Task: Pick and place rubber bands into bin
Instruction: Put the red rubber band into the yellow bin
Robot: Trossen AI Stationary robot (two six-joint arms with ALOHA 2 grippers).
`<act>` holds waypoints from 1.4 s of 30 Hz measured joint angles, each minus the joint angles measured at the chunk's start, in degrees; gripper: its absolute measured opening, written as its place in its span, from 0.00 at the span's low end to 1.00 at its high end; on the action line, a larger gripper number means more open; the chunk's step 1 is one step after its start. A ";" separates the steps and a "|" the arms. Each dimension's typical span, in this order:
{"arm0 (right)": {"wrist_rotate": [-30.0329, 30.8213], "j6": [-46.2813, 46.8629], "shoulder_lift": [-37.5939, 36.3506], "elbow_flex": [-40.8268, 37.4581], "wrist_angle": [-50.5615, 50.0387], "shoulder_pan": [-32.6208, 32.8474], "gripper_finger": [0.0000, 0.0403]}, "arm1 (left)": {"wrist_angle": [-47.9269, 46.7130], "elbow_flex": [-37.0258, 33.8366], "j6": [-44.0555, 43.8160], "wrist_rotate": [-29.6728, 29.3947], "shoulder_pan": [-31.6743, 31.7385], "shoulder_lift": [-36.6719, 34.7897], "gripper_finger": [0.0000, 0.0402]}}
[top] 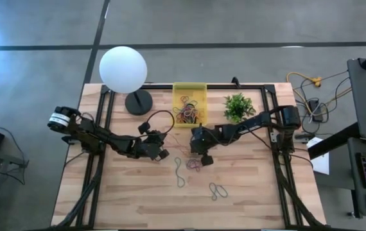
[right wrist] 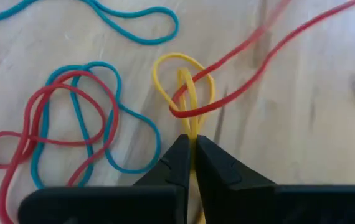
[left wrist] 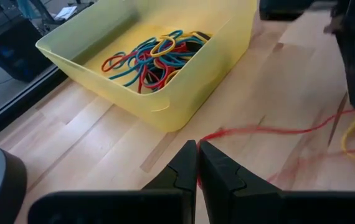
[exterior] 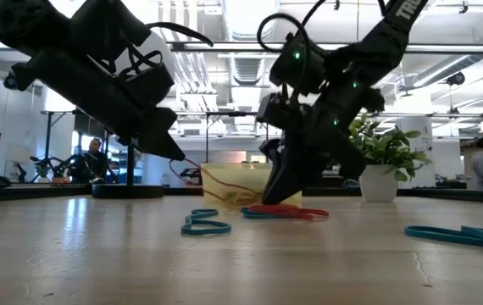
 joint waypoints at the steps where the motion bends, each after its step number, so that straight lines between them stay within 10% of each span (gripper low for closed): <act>1: 0.63 0.00 -0.89 0.00 -0.82 0.17 0.02 | 0.02 -0.02 0.00 0.02 0.00 0.00 0.00; 22: 13.33 9.50 -27.88 -2.28 -39.11 5.48 0.02 | -0.61 -0.31 -0.13 0.50 -0.02 0.00 0.00; 42: 9.76 15.19 -39.09 -15.64 -25.58 8.91 0.03 | 1.30 -0.24 -0.12 0.51 0.00 0.00 0.00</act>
